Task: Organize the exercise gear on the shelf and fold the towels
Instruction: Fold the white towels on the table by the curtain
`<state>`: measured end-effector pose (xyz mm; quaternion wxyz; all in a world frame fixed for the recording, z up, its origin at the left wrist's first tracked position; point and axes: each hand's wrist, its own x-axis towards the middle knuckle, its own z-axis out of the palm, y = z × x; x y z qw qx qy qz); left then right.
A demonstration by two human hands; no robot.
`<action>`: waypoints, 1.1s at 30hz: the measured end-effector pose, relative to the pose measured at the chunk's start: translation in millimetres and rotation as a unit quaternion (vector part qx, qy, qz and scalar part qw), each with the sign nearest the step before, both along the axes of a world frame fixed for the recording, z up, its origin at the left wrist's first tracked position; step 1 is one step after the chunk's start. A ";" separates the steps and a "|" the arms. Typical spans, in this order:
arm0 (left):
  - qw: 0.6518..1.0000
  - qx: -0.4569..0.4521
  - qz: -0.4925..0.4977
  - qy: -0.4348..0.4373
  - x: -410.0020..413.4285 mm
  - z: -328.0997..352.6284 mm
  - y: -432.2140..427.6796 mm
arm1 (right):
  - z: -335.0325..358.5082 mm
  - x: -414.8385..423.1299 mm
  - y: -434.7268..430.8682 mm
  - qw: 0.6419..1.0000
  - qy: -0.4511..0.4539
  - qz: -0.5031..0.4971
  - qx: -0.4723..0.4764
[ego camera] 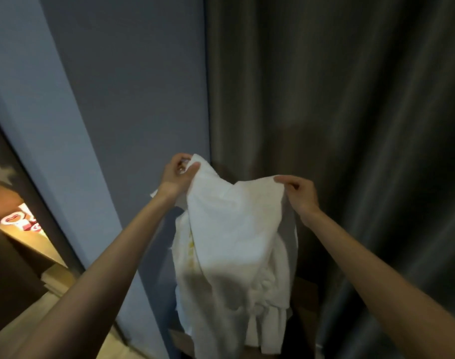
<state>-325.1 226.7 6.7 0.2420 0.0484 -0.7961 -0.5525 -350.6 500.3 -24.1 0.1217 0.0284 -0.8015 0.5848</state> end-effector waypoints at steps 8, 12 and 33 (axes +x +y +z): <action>0.993 0.065 -0.088 -0.041 -11.4 8.3 77.6 | -12.6 8.2 1.1 0.967 -0.027 0.184 0.175; 0.980 0.020 -0.200 -0.013 -9.1 16.0 110.5 | -13.6 -4.4 13.6 0.974 -0.018 0.200 0.109; 0.990 0.057 -0.115 -0.052 -33.6 -72.1 121.2 | -44.4 -12.7 84.1 0.981 -0.021 0.194 -0.022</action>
